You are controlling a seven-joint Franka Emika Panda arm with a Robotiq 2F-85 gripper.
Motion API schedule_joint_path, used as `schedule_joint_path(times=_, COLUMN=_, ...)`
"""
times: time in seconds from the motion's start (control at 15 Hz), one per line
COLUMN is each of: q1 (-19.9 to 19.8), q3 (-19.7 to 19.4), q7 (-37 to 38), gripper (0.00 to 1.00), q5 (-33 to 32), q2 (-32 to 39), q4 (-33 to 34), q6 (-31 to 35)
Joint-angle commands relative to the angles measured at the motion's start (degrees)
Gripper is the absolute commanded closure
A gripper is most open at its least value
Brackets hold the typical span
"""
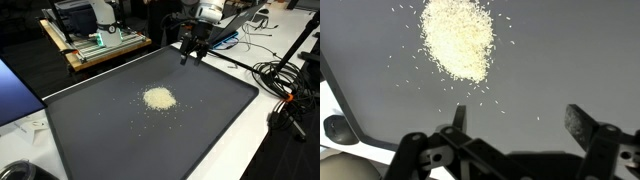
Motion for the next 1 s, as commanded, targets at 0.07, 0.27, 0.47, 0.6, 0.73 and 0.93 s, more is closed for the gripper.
schedule_joint_path(times=0.07, q1=-2.88, q3=-1.23, q7=-4.61, gripper=0.00, q5=4.01, q2=-6.01, q4=-9.98, q6=7.82)
schedule_joint_path(times=0.27, q1=-5.38, q3=-1.09, q7=-10.17, gripper=0.00, q5=9.16, q2=-9.83, q4=-15.63, q6=10.52)
schedule_joint_path(times=0.47, q1=-7.34, q3=-0.99, q7=-16.47, gripper=0.00, q5=14.21, q2=-14.52, q4=-20.64, q6=11.90)
schedule_joint_path(times=0.6, q1=-8.44, q3=-0.71, q7=-20.62, gripper=0.00, q5=17.00, q2=-18.03, q4=-23.79, q6=12.48)
schedule_joint_path(times=0.73, q1=-9.53, q3=-0.26, q7=-25.19, gripper=0.00, q5=20.40, q2=-21.81, q4=-27.09, q6=13.67)
schedule_joint_path(times=0.93, q1=-11.10, q3=0.05, q7=-33.87, gripper=0.00, q5=27.82, q2=-26.54, q4=-31.10, q6=14.61)
